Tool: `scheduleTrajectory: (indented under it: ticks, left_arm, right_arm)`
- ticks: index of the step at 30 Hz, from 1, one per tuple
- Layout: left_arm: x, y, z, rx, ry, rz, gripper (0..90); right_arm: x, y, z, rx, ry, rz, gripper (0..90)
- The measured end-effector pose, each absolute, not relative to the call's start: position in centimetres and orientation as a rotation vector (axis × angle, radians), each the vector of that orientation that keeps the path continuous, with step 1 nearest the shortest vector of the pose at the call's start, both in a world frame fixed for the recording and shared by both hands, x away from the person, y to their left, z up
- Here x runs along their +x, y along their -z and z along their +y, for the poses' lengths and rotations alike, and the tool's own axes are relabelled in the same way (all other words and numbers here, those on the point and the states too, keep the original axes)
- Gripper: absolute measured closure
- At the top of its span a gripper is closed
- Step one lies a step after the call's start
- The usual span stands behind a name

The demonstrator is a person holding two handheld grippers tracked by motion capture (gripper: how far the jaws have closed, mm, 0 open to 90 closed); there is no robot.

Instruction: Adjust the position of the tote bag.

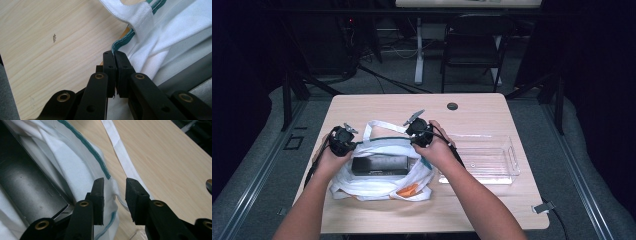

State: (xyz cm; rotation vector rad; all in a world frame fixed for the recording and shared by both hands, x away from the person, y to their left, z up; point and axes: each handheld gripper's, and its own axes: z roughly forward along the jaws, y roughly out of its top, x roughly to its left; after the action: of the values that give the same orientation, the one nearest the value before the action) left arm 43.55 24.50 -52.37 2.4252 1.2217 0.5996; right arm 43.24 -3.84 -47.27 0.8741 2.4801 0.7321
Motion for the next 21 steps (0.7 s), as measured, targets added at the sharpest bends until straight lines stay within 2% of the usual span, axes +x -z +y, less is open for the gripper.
scheduleTrajectory:
  ticks: [21]
  left_arm:
    - [43.6,52.4,24.4,2.428,-0.604,1.230,88.1]
  right_arm:
    - [38.6,45.8,-6.2,0.851,-0.767,2.539,70.9]
